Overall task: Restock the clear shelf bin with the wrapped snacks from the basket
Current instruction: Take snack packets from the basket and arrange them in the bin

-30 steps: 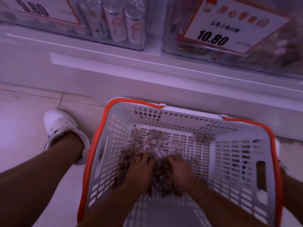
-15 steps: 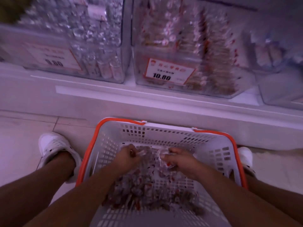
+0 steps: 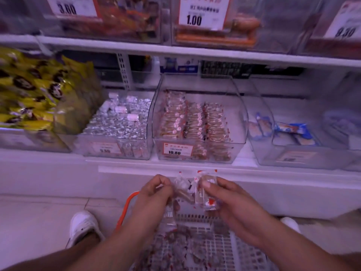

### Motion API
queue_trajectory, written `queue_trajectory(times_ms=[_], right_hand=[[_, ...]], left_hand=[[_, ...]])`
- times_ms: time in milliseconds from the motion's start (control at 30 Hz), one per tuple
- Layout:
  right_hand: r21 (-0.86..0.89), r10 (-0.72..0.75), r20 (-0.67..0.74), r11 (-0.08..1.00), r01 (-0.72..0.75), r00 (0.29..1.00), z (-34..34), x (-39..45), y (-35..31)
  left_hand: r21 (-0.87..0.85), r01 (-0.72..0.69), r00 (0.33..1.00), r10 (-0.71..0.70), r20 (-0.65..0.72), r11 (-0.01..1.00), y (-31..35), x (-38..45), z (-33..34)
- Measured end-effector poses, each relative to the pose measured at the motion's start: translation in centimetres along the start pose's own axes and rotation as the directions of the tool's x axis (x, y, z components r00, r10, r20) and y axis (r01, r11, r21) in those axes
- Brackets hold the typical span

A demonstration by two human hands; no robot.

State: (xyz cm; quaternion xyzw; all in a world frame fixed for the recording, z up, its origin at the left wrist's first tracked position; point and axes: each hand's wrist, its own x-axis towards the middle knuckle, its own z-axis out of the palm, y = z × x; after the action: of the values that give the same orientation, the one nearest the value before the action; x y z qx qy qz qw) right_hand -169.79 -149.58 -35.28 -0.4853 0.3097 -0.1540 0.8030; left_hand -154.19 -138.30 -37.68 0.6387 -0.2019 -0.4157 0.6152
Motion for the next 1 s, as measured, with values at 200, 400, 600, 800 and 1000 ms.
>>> queue_trajectory(times_ms=[200, 400, 600, 800, 1000], right_hand=[[0.111, 0.077, -0.067, 0.991, -0.069, 0.995, 2.2, 1.3, 2.2], [-0.177, -0.102, -0.311, 0.983, 0.048, 0.945, 0.5, 3.6, 2.2], [-0.172, -0.024, -0.272, 0.985, -0.024, 0.962, 0.6, 4.8, 2.8], [-0.215, -0.023, -0.304, 0.975, -0.046, 0.952, -0.1, 5.3, 2.3], [-0.062, 0.013, -0.157, 0.998, -0.023, 0.987, -0.3, 5.1, 1.9]], left_hand=[[-0.006, -0.084, 0.962, 0.079, -0.261, 0.996, -0.9, 1.6, 3.4], [-0.274, 0.269, 0.947, -0.306, -0.100, 0.923, -1.1, 3.4, 4.0], [-0.380, 0.277, 0.943, -0.326, -0.068, 0.882, -0.6, 3.5, 4.7], [-0.413, 0.183, 0.973, -0.224, -0.054, 0.892, -0.2, 3.2, 3.7], [-0.324, 0.093, 0.989, -0.125, -0.082, 0.942, 0.0, 3.7, 2.2]])
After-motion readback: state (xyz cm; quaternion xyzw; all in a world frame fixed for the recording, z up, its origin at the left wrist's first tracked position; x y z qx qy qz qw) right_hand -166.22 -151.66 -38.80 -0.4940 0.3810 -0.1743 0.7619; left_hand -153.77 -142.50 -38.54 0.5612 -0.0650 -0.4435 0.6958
